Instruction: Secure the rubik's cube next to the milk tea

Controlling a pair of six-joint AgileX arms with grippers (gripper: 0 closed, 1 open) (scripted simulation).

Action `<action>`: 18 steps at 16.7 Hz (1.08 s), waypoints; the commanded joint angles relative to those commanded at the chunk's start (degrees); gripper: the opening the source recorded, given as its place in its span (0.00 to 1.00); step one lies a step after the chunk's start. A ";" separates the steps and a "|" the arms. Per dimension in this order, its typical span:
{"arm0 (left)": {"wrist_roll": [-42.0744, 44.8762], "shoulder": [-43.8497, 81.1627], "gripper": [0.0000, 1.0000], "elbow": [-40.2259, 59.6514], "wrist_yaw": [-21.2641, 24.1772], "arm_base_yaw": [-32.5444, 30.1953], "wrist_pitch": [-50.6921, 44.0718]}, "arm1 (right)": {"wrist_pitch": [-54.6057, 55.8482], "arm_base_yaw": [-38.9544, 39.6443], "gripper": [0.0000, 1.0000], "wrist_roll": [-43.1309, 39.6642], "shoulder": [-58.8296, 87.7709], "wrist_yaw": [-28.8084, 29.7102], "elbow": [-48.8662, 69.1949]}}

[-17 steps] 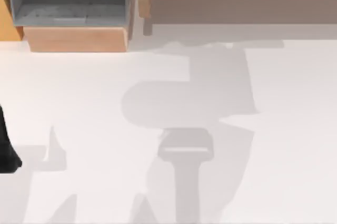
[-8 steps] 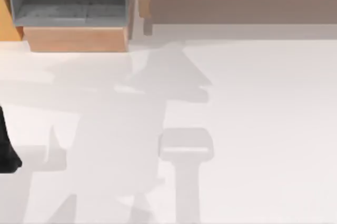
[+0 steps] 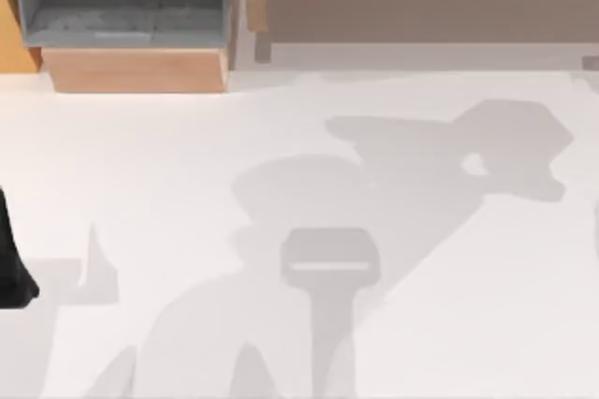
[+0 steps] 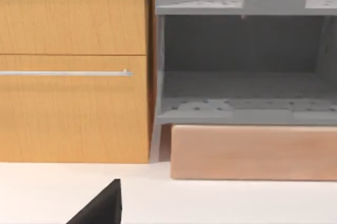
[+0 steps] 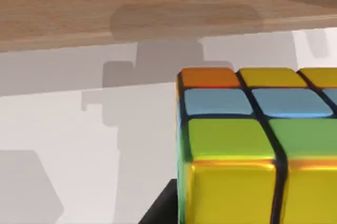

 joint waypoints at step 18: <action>0.00 0.00 1.00 0.00 0.00 0.00 0.00 | -14.24 6.96 0.00 -0.02 12.18 2.25 -10.44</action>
